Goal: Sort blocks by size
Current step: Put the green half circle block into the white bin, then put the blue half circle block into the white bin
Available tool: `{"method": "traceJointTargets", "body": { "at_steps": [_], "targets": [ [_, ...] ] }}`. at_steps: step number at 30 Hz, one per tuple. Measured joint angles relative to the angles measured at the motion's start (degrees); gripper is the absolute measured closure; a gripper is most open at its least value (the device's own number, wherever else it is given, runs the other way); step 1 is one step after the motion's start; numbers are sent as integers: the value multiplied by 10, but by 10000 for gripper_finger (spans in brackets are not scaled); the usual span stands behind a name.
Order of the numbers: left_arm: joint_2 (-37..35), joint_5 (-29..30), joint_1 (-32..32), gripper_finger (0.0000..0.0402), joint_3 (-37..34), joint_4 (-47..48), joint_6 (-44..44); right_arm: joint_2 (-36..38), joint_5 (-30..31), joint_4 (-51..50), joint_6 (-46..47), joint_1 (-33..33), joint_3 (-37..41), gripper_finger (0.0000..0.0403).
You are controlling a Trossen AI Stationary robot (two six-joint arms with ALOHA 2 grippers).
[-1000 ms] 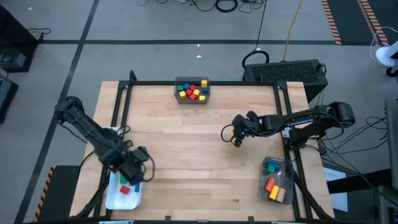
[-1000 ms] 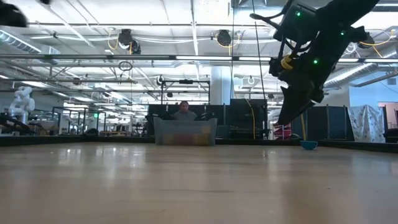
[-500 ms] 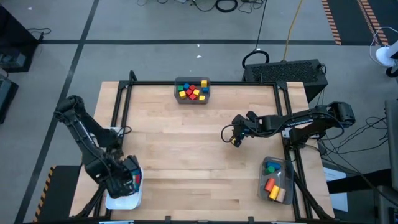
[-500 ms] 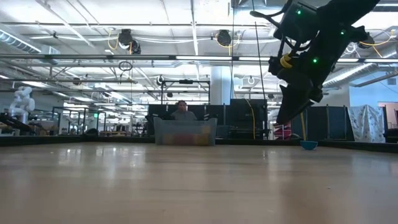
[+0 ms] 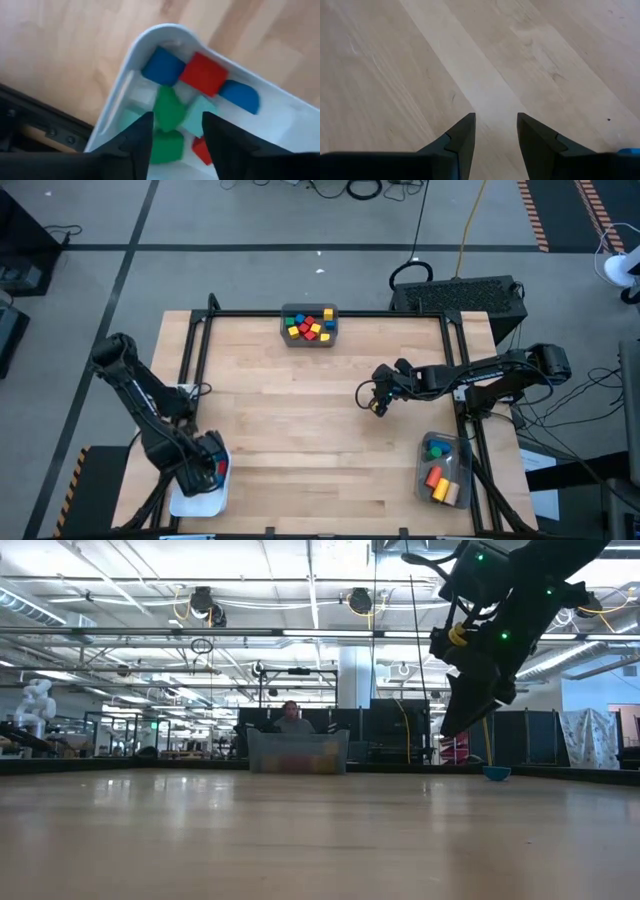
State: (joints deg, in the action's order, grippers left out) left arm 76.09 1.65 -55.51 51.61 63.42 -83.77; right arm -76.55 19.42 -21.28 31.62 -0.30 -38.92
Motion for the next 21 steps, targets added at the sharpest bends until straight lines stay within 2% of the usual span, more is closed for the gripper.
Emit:
{"method": "traceJointTargets", "body": {
  "at_steps": [6,11,15,21],
  "targets": [
    [0,0,0,208,-17,34,0,0,8,0,-23,-7,0,273],
    [0,0,1,207,-17,27,0,2,125,-5,-10,-27,0,273],
    [0,-2,12,207,-17,24,-26,8,137,-39,-2,-62,0,273],
    [0,-84,48,207,-8,10,-72,4,139,-149,55,-136,0,273]
  ]
}}
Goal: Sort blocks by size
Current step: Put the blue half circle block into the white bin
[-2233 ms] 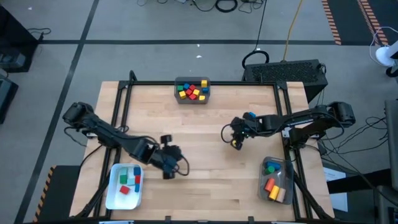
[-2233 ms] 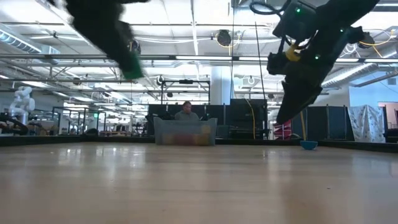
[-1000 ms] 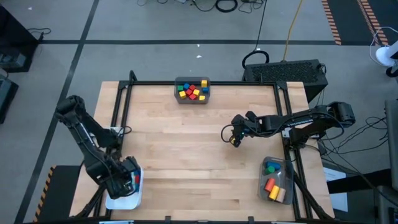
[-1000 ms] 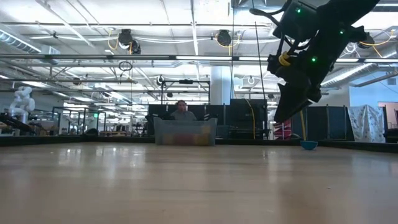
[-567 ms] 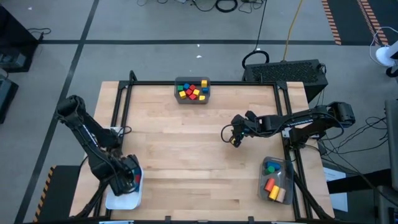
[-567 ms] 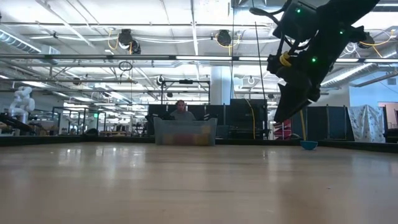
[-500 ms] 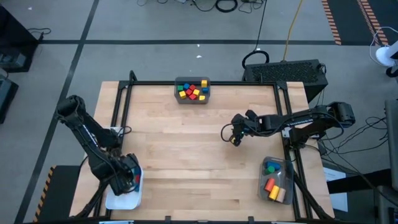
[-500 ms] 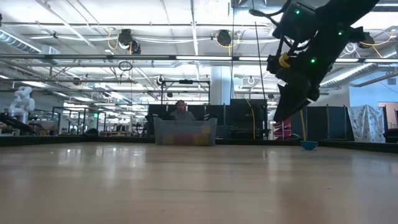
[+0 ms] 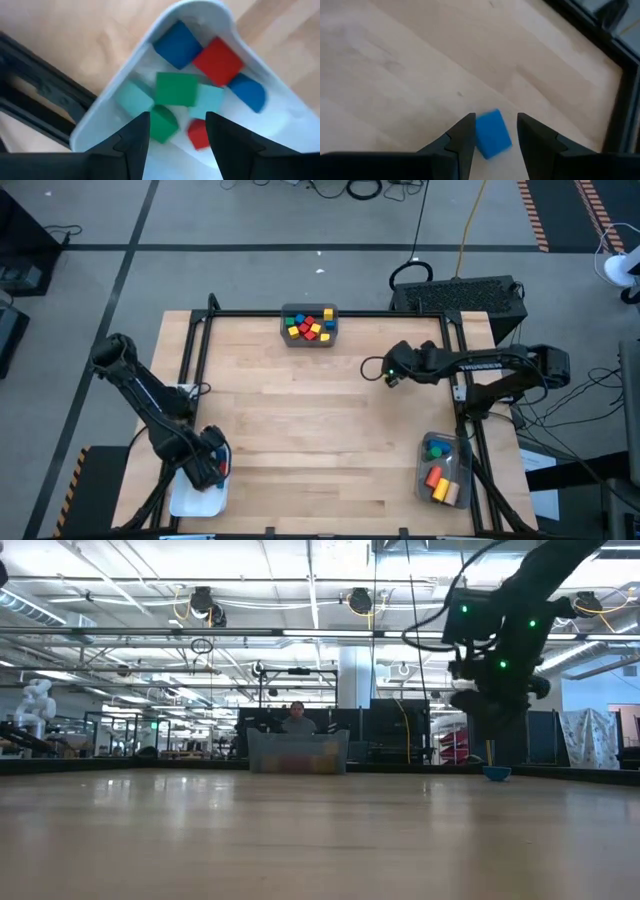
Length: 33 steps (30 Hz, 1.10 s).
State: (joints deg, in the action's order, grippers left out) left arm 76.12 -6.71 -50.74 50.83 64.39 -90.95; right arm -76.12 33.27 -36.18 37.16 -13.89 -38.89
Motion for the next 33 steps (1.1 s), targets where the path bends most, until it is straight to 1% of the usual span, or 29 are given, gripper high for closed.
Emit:
{"method": "traceJointTargets", "body": {
  "at_steps": [3,7,10,13,19,23,27,30,33],
  "targets": [
    [0,-8,11,207,12,-15,-11,0,-4,-17,-15,-19,0,273],
    [0,-7,20,207,22,-22,15,0,-28,-9,-101,-29,0,271],
    [0,-7,28,207,29,-23,15,0,-38,-5,-139,-37,0,257],
    [0,-6,32,207,39,-25,14,0,-47,-13,-154,-47,0,229],
    [0,-14,39,207,62,-24,0,-8,-56,-23,-163,-73,0,153],
    [0,-15,39,207,72,-23,3,-37,-109,-14,-180,-98,0,122],
    [0,-13,39,207,83,-22,14,-72,-139,16,-228,-113,0,117],
    [0,0,40,207,93,-24,18,-89,-142,35,-233,-118,0,122],
    [0,6,43,207,100,-24,32,-94,-150,34,-231,-124,-1,133]
  ]
}}
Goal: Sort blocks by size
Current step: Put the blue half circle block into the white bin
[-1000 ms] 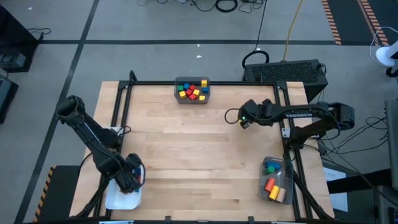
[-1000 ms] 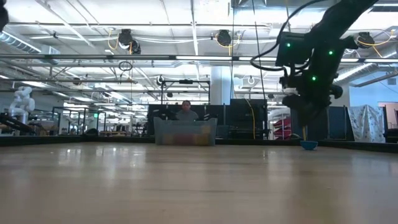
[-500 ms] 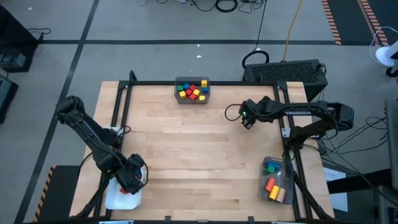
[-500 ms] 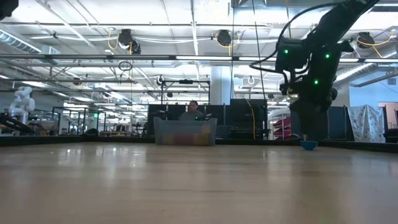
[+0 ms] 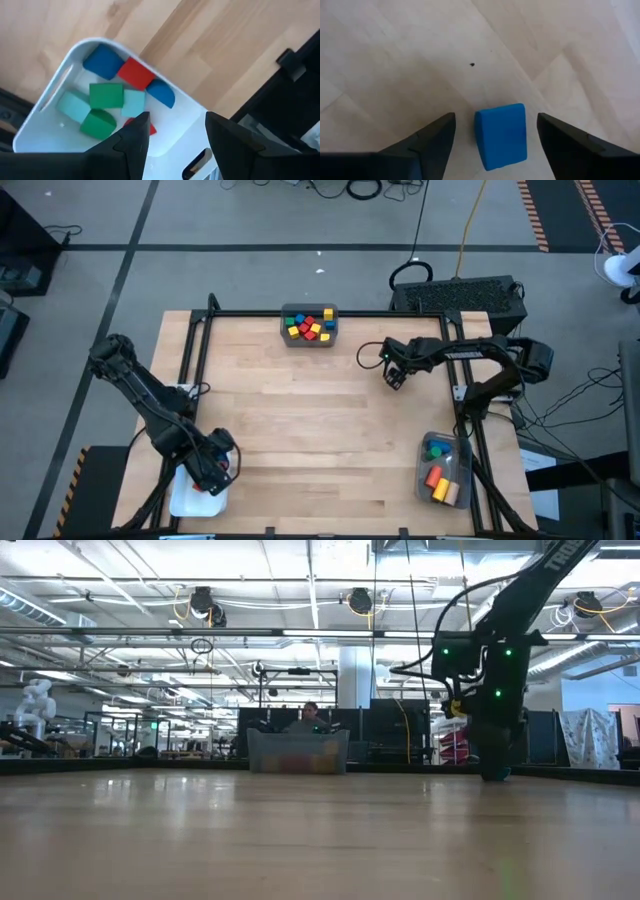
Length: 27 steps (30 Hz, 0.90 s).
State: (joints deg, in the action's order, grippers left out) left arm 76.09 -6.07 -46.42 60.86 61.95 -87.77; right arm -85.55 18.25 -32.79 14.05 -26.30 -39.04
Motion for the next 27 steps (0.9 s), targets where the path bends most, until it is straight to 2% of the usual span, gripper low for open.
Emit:
{"method": "traceJointTargets", "body": {
  "at_steps": [16,20,24,27],
  "targets": [
    [0,94,15,207,42,1,48,-1,-61,-47,-27,-26,-1,248],
    [0,165,15,208,63,2,94,1,-62,-45,-28,-26,0,287],
    [0,310,14,208,62,1,250,5,-62,-28,-30,-22,1,291],
    [0,384,16,208,55,2,333,13,-68,-17,-37,-10,3,288]
  ]
}}
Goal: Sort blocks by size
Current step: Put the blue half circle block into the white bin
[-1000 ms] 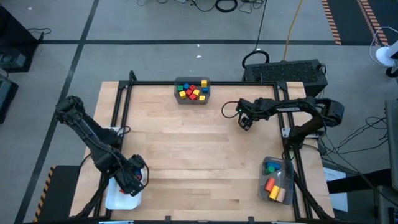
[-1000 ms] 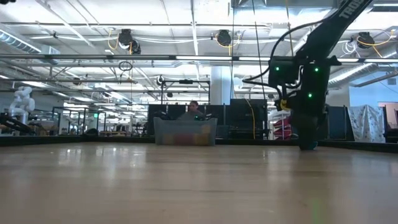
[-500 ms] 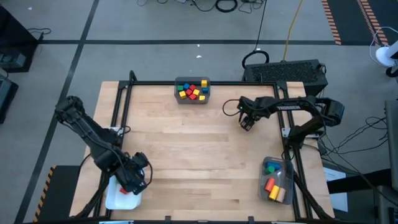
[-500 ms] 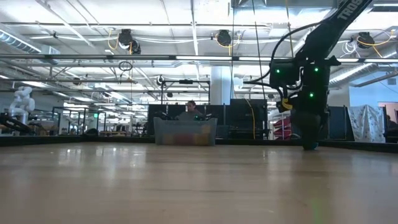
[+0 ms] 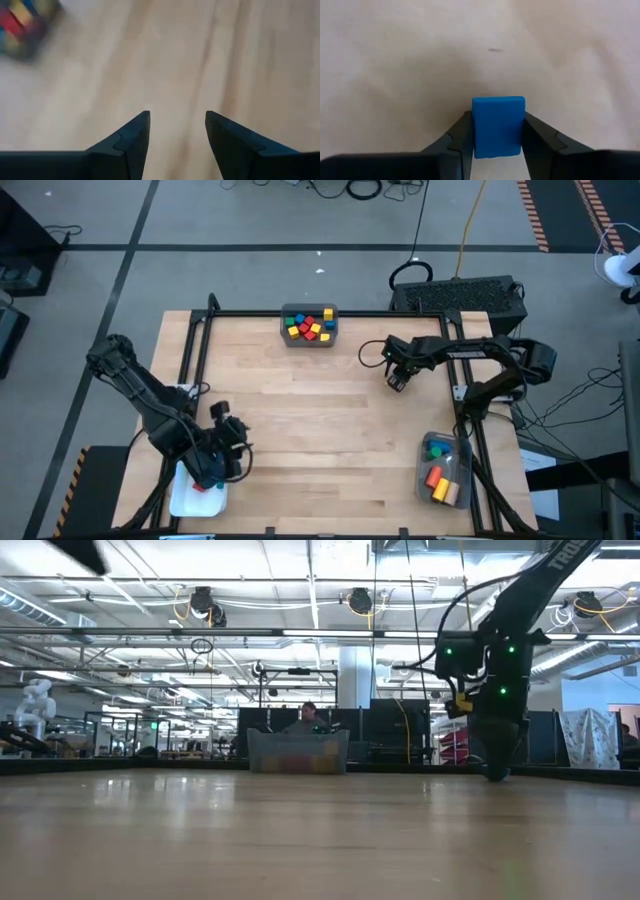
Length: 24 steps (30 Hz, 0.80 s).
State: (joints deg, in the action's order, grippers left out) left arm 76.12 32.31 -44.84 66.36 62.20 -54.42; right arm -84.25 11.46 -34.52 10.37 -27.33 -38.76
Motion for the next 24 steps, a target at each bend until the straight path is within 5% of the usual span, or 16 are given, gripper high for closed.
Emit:
{"method": "traceJointTargets", "body": {
  "at_steps": [8,16,24],
  "targets": [
    [0,128,35,208,0,-54,173,38,-82,52,-4,63,1,290],
    [11,153,76,208,0,-131,357,46,-159,156,25,144,0,287],
    [81,149,135,208,0,-308,583,46,-215,311,35,240,-1,288]
  ]
}}
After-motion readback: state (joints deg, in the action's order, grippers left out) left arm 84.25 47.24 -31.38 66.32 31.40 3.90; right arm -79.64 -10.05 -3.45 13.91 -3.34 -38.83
